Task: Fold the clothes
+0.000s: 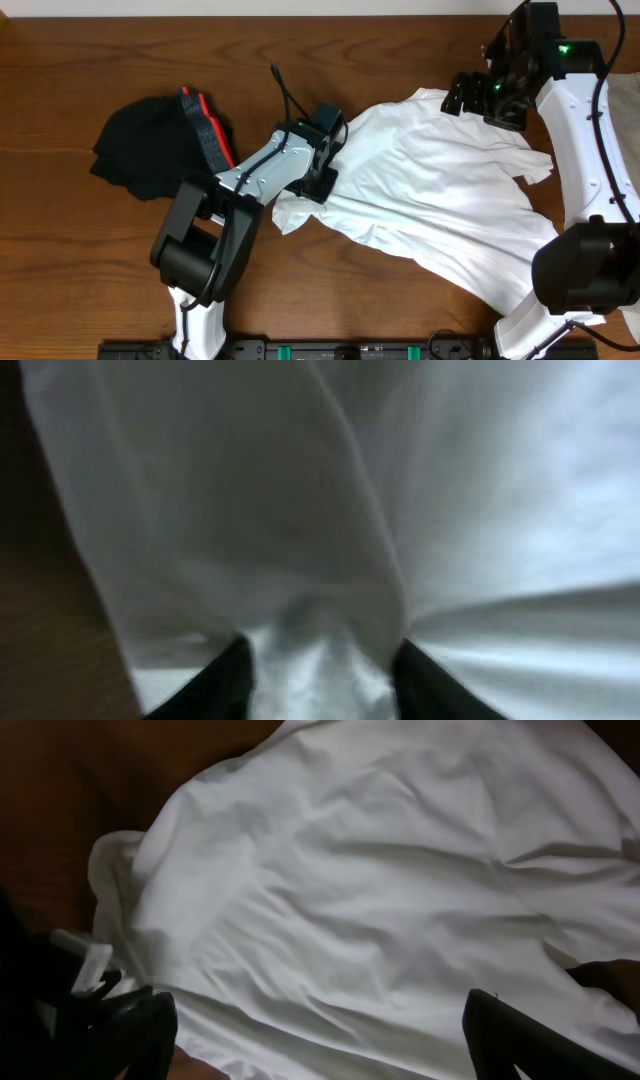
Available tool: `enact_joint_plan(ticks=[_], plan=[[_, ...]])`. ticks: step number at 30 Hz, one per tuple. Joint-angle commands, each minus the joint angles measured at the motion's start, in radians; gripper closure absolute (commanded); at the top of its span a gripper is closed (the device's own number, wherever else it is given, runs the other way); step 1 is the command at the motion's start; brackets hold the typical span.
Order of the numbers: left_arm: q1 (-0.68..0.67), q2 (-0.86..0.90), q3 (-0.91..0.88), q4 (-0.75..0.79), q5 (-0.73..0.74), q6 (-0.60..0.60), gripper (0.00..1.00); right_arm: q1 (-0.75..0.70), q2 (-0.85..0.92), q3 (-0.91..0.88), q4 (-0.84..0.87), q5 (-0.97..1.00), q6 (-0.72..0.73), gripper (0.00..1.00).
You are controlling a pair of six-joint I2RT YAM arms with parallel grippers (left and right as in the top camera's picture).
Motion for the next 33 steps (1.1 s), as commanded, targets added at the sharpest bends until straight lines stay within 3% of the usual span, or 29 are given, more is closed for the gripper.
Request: enact_joint_plan(ticks=[1,2,4,8,12,15,17,21,25,27,28,33], plan=[[-0.002,0.003,0.016,-0.006,-0.097,0.005,0.70,-0.001,-0.006,0.006,-0.003,-0.005,-0.022,0.11],[-0.002,0.003,0.017,-0.014,-0.121,0.004,0.82,-0.001,-0.006,0.006,-0.005,-0.005,-0.022,0.12],[0.000,-0.001,0.018,-0.034,-0.177,-0.008,0.94,-0.001,-0.006,0.006,-0.006,-0.005,-0.022,0.12],[0.023,-0.034,0.024,-0.082,-0.324,-0.126,0.94,-0.001,-0.006,0.006,-0.011,0.019,-0.026,0.12],[0.075,-0.095,0.025,-0.105,-0.341,-0.170,0.94,-0.001,-0.002,-0.001,-0.008,0.073,-0.026,0.12],[0.105,-0.128,0.025,-0.128,-0.343,-0.169,0.94,-0.002,0.007,-0.029,0.008,0.101,-0.026,0.27],[0.123,-0.139,0.025,-0.150,-0.345,-0.171,0.94,-0.002,0.013,-0.069,0.031,0.100,-0.025,0.28],[0.148,-0.141,0.024,-0.188,-0.344,-0.196,0.94,0.000,0.026,-0.195,0.089,0.074,-0.010,0.46],[0.149,-0.141,0.024,-0.194,-0.345,-0.195,0.83,0.021,0.029,-0.340,0.199,-0.051,-0.048,0.60],[0.149,-0.141,0.024,-0.192,-0.344,-0.196,0.63,0.035,0.029,-0.410,0.263,-0.101,-0.047,0.74],[0.149,-0.141,0.024,-0.190,-0.344,-0.196,0.59,0.044,0.030,-0.443,0.291,-0.113,-0.045,0.76],[0.149,-0.141,0.024,-0.190,-0.344,-0.196,0.45,0.085,0.033,-0.621,0.459,-0.080,0.055,0.92]])
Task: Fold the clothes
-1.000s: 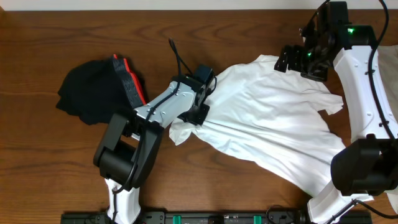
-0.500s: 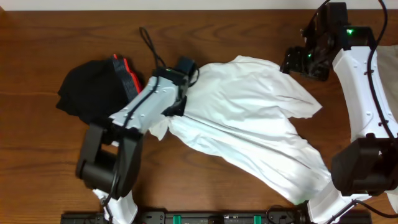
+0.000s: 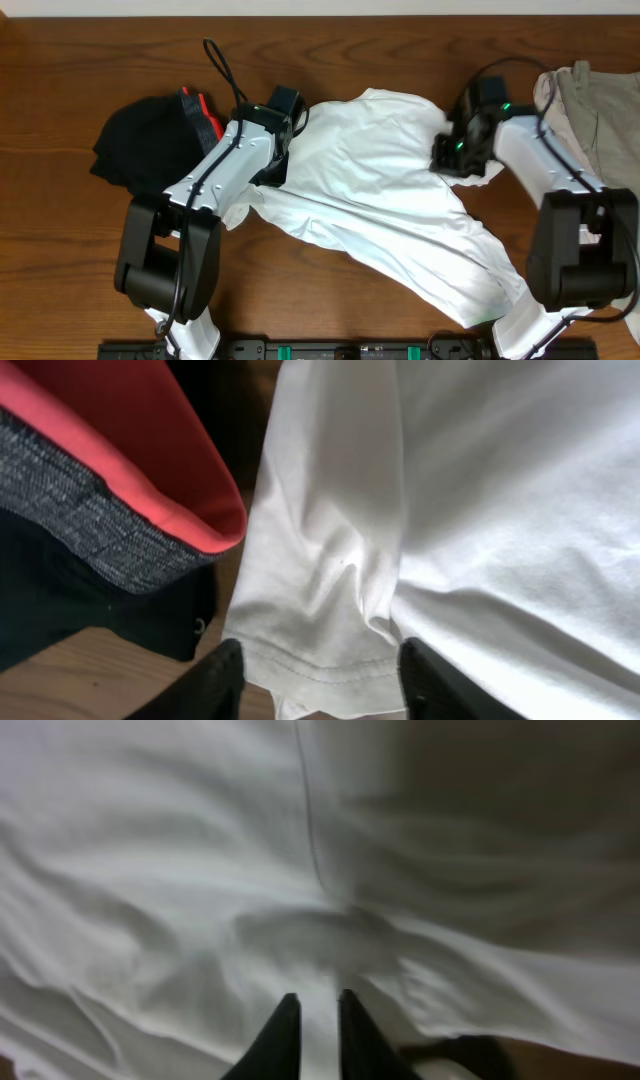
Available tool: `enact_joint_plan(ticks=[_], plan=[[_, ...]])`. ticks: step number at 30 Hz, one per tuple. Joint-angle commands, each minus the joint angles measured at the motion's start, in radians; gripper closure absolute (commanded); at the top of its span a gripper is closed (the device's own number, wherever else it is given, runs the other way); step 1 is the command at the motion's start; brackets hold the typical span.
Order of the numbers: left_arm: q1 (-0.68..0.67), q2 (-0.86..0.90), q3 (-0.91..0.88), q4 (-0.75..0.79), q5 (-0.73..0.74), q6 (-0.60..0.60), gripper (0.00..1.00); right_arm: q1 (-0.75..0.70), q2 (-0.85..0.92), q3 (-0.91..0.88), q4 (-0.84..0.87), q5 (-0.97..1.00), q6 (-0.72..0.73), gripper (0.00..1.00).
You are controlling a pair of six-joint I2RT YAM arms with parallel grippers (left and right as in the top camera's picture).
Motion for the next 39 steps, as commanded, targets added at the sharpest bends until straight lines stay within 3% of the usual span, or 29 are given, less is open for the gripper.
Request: enact_joint_plan(ticks=[1,4,9,16,19,26,27,29,32,34,39], plan=[[0.003,-0.004,0.017,-0.003,-0.011,-0.010,0.44,0.026,0.010,-0.096,0.073,-0.004,0.086,0.93],[0.003,-0.004,0.017,-0.003,-0.011,-0.010,0.44,0.031,0.010,-0.166,0.162,0.025,0.135,0.98],[0.003,-0.004,0.017,-0.003,-0.011,-0.009,0.43,0.023,0.019,-0.231,0.344,0.155,0.193,0.99],[0.003,-0.004,0.017,-0.003,-0.011,-0.010,0.43,-0.008,0.112,-0.217,0.741,0.253,0.193,0.99],[0.003,-0.004,0.017,-0.004,-0.008,-0.010,0.42,-0.029,0.174,-0.151,0.820,0.253,0.193,0.99],[0.003,-0.004,0.017,0.012,-0.008,-0.009,0.35,-0.077,0.216,0.135,0.651,0.210,0.116,0.97],[0.003,-0.004,0.018,0.016,-0.008,-0.009,0.34,-0.087,0.211,0.175,0.618,0.188,0.096,0.94],[0.003,-0.004,0.019,0.024,-0.008,-0.009,0.32,-0.115,0.188,0.272,0.517,0.109,0.056,0.77],[0.003,-0.004,0.029,0.027,-0.008,-0.009,0.31,-0.151,0.142,0.399,0.290,-0.029,0.011,0.64],[0.003,-0.004,0.039,0.026,-0.008,-0.009,0.31,-0.165,0.115,0.446,0.141,-0.055,0.009,0.63],[0.003,-0.006,0.054,0.026,-0.008,-0.009,0.27,-0.164,0.076,0.449,-0.216,-0.019,0.004,0.76]])
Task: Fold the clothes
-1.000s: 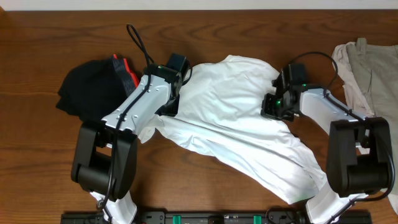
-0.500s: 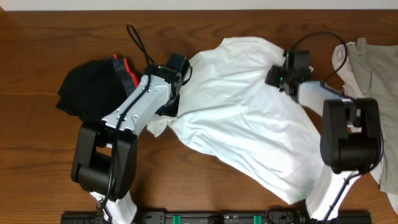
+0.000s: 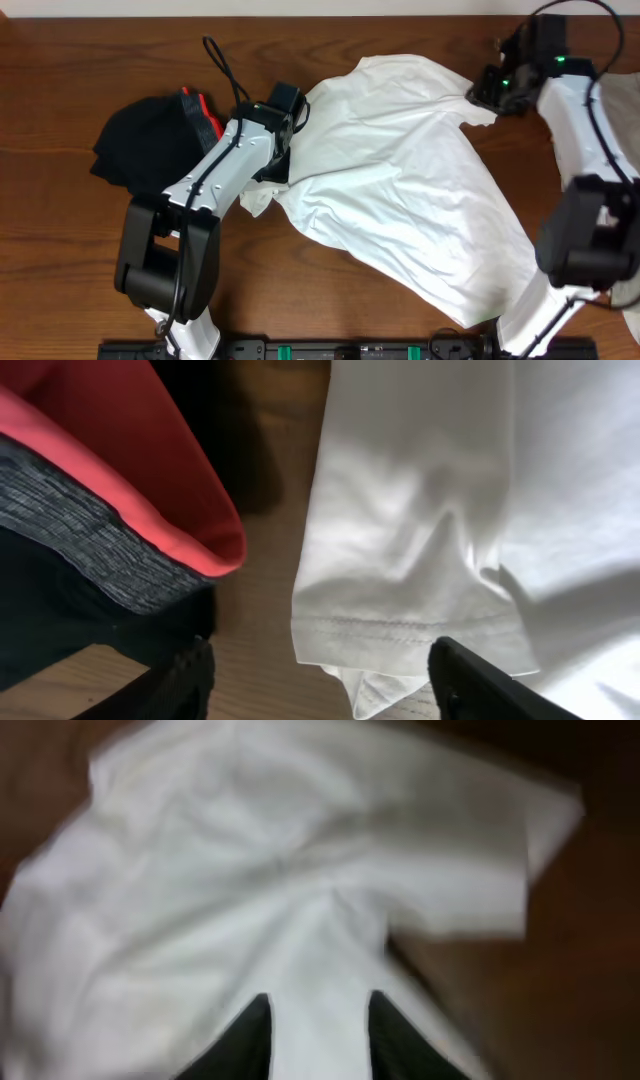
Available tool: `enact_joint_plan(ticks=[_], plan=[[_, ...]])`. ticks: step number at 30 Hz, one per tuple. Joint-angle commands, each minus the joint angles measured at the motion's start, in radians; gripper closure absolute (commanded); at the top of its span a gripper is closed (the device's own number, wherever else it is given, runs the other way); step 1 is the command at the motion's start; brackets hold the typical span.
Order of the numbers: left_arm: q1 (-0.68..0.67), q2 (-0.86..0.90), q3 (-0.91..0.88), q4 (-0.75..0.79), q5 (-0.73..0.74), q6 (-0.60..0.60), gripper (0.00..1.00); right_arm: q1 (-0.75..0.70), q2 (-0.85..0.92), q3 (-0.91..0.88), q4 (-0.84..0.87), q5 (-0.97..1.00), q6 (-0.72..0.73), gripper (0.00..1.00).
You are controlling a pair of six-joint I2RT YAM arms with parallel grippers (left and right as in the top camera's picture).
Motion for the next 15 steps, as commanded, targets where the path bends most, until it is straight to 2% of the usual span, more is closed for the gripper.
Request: enact_joint_plan(ticks=[1,3,6,11,15], plan=[[0.003,-0.006,0.032,-0.001,-0.008,-0.010,0.27,0.016,-0.006,-0.020,-0.109,-0.003,-0.025,0.77],[0.003,-0.006,0.032,-0.001,-0.008,-0.010,0.27,0.037,-0.003,-0.082,-0.135,0.028,-0.024,0.81],[0.003,-0.006,0.032,-0.001,-0.008,-0.010,0.27,0.077,0.000,-0.233,-0.082,0.061,0.016,0.92],[0.003,-0.009,0.032,-0.001,0.018,-0.010,0.27,0.102,0.002,-0.469,0.095,0.068,0.120,0.98],[0.003,-0.029,0.034,0.000,0.045,-0.010,0.27,0.100,0.002,-0.602,0.260,0.069,0.149,0.99]])
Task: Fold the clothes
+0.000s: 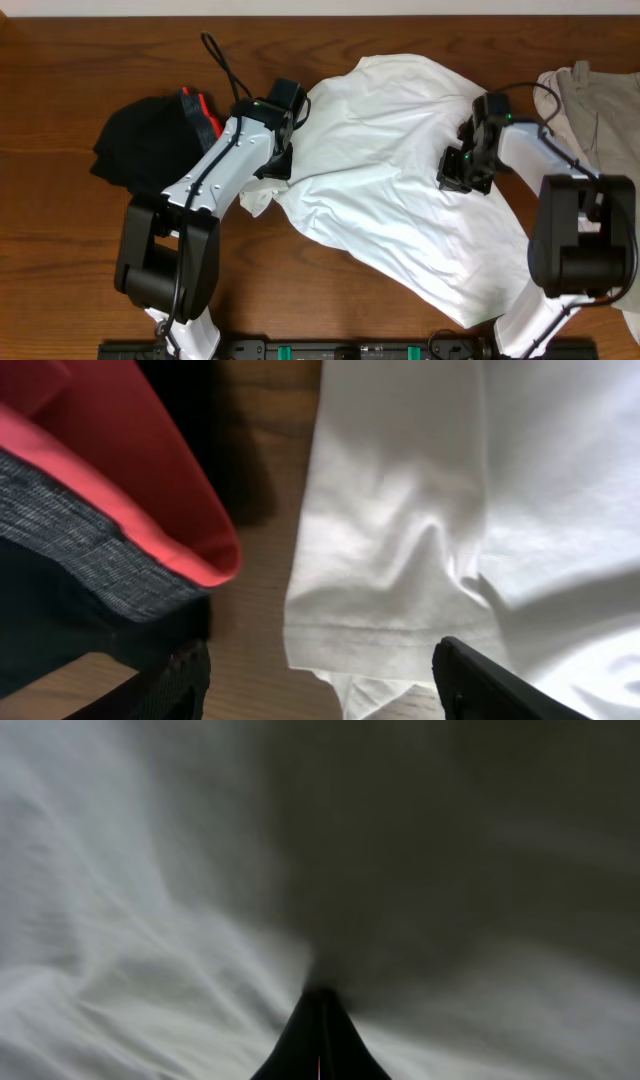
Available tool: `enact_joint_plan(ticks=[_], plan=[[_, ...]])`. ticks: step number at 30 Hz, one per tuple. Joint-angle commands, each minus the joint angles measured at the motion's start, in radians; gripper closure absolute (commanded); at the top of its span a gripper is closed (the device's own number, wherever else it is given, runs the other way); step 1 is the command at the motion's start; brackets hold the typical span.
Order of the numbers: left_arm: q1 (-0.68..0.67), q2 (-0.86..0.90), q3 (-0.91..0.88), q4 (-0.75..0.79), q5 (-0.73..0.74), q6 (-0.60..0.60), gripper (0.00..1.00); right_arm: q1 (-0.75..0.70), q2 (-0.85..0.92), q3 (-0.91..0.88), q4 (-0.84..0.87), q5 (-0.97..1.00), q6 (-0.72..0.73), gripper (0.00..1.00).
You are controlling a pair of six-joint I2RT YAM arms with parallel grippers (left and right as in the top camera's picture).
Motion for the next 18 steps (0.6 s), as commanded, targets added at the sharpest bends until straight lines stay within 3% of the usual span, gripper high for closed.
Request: enact_joint_plan(ticks=[1,10,14,18], plan=[[0.003,-0.036,0.019,-0.002,0.022,-0.010,0.27,0.000,0.040,-0.109,0.105,0.062,0.061,0.99],[0.003,-0.127,0.019,0.013,0.038,-0.009,0.26,-0.013,0.106,-0.137,0.403,0.255,0.101,0.99],[0.003,-0.173,0.019,0.024,0.068,-0.009,0.25,-0.050,0.193,-0.010,0.445,0.248,0.109,0.99],[0.003,-0.213,0.019,0.029,0.088,-0.010,0.25,-0.078,0.280,0.214,0.349,0.223,0.098,0.99]])
